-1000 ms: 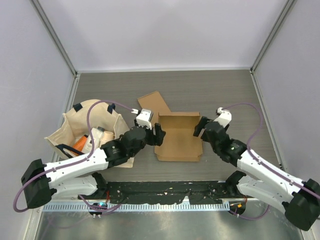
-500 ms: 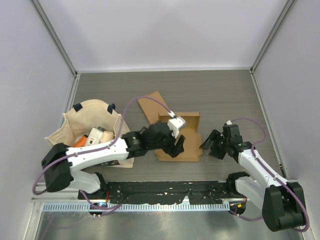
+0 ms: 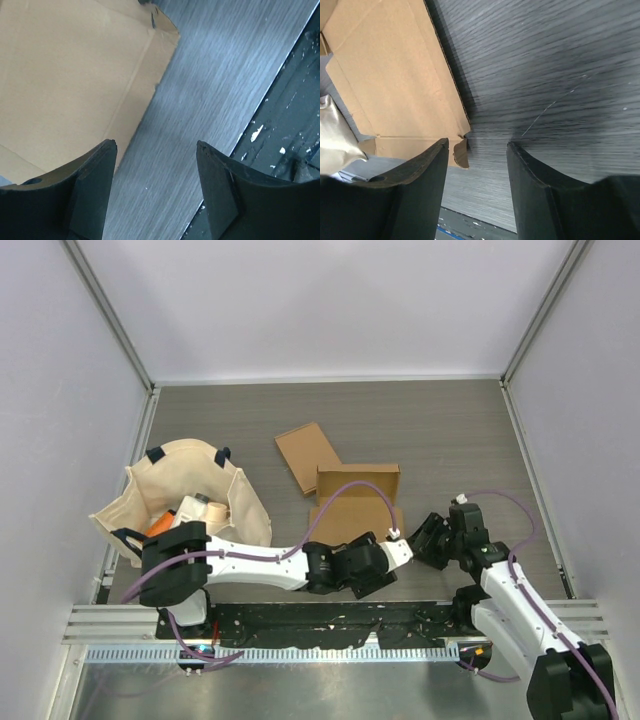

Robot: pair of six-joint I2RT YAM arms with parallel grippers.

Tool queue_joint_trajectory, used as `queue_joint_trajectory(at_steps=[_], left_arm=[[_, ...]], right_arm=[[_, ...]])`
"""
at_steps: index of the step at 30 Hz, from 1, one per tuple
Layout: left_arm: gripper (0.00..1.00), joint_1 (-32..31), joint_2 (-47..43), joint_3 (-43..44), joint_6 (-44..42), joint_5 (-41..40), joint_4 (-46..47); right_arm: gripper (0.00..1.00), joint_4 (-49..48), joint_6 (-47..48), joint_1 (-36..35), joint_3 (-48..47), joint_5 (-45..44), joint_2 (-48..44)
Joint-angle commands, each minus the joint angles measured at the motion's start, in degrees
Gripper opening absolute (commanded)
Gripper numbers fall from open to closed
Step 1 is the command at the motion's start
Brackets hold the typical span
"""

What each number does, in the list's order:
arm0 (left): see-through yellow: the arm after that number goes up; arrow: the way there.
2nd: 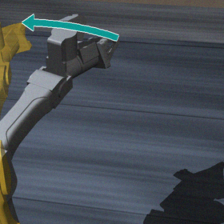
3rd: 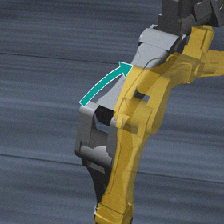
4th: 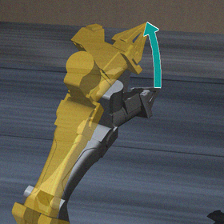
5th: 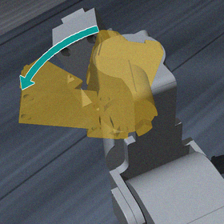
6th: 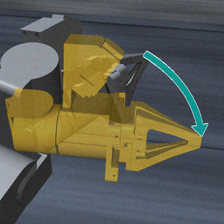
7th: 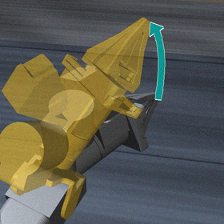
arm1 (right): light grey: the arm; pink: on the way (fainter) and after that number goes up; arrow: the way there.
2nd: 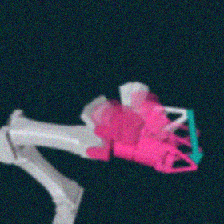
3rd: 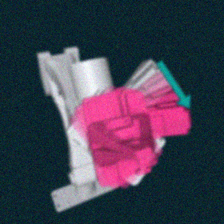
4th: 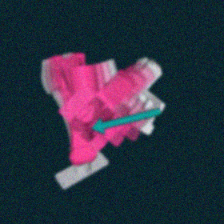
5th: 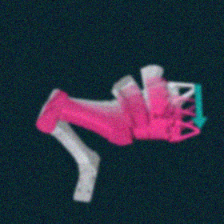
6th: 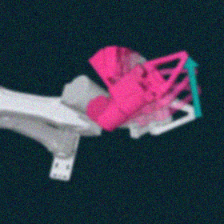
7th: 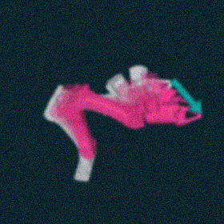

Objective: Fold the paper box

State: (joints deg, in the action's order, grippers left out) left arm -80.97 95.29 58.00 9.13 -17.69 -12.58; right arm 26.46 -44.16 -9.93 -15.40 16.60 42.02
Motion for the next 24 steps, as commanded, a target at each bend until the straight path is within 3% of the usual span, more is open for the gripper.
queue_joint_trajectory(at_steps=[1, 11, 16, 17, 20, 24], left_arm=[[0.69, 0.2, 0.77, 3.26, -1.57, -2.61, 2.92], [0.71, 0.72, 3.59, 5.02, -2.62, -4.01, 1.07], [0.67, 0.99, 6.22, 7.04, -4.46, -5.07, 0.27], [0.66, 0.99, 6.49, 7.82, -4.73, -5.51, 0.1], [0.67, 0.99, 7.28, 8.62, -5.61, -6.47, 0.54], [0.68, 0.99, 8.33, 9.41, -7.54, -7.09, 0.98]], right_arm=[[0.53, 0.0, -1.45, -2.19, -0.33, -0.68, -0.01], [0.46, -6.85, -6.2, -12.03, 0.9, -4.73, 4.38], [0.25, -5.55, -8.13, -12.92, 0.11, -6.75, 3.25], [0.14, -5.19, -8.92, -12.92, 0.45, -6.76, 2.03], [0.01, -4.93, -11.82, -12.92, 1.68, -5.35, -3.16], [0.01, -2.64, -13.14, -12.92, 1.69, -3.77, -6.16]])
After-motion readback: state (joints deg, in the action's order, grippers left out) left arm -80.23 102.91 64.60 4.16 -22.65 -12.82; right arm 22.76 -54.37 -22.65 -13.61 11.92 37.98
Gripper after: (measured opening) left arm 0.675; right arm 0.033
